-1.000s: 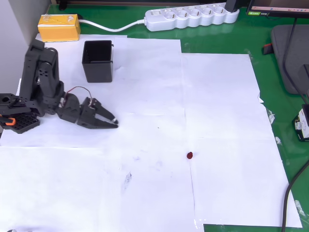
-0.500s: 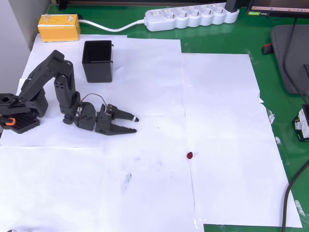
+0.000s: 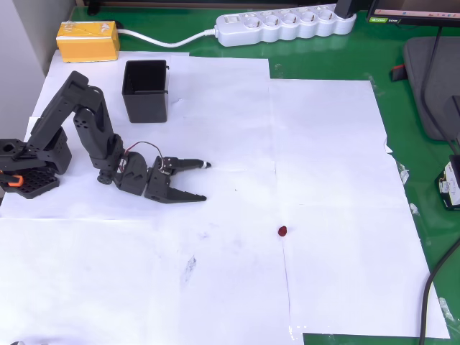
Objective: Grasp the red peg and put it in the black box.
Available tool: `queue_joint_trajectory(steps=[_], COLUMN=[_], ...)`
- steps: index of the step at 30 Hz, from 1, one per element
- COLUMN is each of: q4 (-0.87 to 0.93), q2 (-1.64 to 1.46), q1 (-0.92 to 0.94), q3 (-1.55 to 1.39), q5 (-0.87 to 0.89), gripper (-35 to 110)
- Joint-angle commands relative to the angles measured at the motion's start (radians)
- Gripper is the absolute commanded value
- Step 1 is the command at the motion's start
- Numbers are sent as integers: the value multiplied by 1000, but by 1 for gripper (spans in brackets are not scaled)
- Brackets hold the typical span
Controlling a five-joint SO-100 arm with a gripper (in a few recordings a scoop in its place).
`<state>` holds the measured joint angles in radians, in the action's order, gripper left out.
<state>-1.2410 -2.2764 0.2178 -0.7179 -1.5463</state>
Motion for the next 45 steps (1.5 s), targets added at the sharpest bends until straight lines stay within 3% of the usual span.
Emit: queue_joint_trajectory(steps=[1,14,45], q4=[48,150,156], q2=[26,-57,-58], q1=[35,129,222], q3=[-46,-279,-298], q5=[-14,-5,-48], gripper=[43,43,47])
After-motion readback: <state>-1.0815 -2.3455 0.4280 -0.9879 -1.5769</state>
